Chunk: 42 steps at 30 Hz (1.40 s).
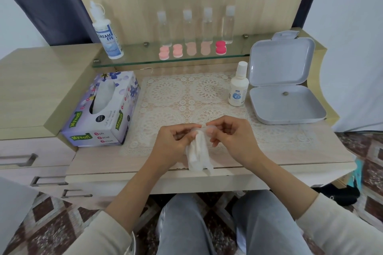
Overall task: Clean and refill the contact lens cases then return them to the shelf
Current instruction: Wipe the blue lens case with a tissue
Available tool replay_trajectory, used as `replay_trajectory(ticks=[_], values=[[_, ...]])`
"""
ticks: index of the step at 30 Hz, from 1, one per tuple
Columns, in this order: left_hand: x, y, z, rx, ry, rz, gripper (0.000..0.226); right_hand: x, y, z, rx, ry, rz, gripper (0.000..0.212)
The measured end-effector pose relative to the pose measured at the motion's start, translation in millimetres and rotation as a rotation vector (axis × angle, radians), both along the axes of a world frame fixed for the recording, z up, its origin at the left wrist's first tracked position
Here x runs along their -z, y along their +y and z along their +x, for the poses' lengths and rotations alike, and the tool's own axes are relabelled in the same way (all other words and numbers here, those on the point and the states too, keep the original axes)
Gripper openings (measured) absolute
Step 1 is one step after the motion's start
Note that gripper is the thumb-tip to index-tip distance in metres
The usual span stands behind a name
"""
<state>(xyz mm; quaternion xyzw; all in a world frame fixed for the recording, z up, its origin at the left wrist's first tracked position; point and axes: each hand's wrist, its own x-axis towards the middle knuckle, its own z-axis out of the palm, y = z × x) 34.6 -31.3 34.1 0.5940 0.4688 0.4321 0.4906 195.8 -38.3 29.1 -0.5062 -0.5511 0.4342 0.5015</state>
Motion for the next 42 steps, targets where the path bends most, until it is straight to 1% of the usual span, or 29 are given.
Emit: replay_trajectory(ticks=[3, 7, 9, 11, 12, 14, 16, 18, 21, 24, 26, 29, 31, 33, 35, 38, 41, 42], values=[[-1.7, -0.6, -2.4, 0.048, -0.006, -0.027, 0.029, -0.1, 0.4, 2.2, 0.000, -0.002, 0.000, 0.008], [-4.3, -3.3, 1.6, 0.040, -0.024, 0.020, 0.035, -2.4, -1.0, 3.7, -0.003, 0.037, -0.008, 0.008], [-5.6, -4.5, 4.7, 0.016, -0.051, 0.036, 0.033, -3.8, -1.5, 2.4, 0.001, 0.047, -0.021, 0.014], [-7.9, -4.1, 7.1, -0.012, -0.109, 0.030, 0.029, -4.2, -3.6, 0.7, -0.007, 0.056, -0.102, 0.030], [-9.4, -3.5, 8.2, -0.022, -0.141, 0.030, 0.028, -4.8, -5.2, -0.3, -0.036, 0.042, -0.158, 0.031], [-12.6, -1.9, 10.7, -0.037, -0.183, 0.038, 0.027, -5.4, -9.9, -2.2, -0.135, 0.004, -0.224, 0.021], [-14.9, -1.2, 13.2, -0.036, -0.201, 0.042, 0.026, -4.1, -12.3, -2.7, -0.183, 0.075, -0.259, 0.024], [-15.6, -1.3, 14.6, -0.032, -0.209, 0.038, 0.022, -5.0, -11.4, -1.6, -0.180, 0.164, -0.278, 0.025], [-13.7, 0.7, 12.2, -0.068, -0.230, 0.019, 0.016, -9.4, -9.3, 1.6, -0.154, 0.170, -0.266, 0.016], [-11.6, 3.5, 6.0, -0.112, -0.210, 0.021, 0.021, -10.8, -7.5, 9.1, -0.113, 0.189, -0.238, 0.015], [-9.9, 3.9, 2.8, -0.123, -0.182, 0.013, 0.025, -13.4, -6.7, 14.3, -0.072, 0.160, -0.217, 0.014], [-6.5, 3.6, 2.6, -0.133, -0.194, -0.048, 0.029, -17.8, -4.1, 21.2, -0.025, 0.048, -0.157, 0.008], [-5.3, 2.4, 5.3, -0.127, -0.205, -0.079, 0.028, -21.0, -3.1, 23.1, -0.038, -0.031, -0.126, 0.005], [-5.7, 0.4, 8.7, -0.100, -0.229, -0.102, 0.023, -22.8, -2.7, 20.6, -0.048, -0.123, -0.101, 0.007], [-7.9, -1.2, 11.3, -0.072, -0.259, -0.108, 0.022, -22.2, -1.6, 16.2, -0.009, -0.192, -0.076, 0.013], [-10.2, -2.0, 12.7, -0.050, -0.245, -0.091, 0.022, -20.4, 0.3, 11.6, 0.050, -0.186, -0.060, 0.021], [-10.3, -3.3, 13.5, -0.042, -0.218, -0.074, 0.020, -19.1, 0.8, 9.3, 0.035, -0.150, -0.044, 0.023], [-9.6, -3.5, 13.7, -0.039, -0.210, -0.069, 0.019, -19.0, 0.9, 8.4, 0.038, -0.151, -0.042, 0.021]])
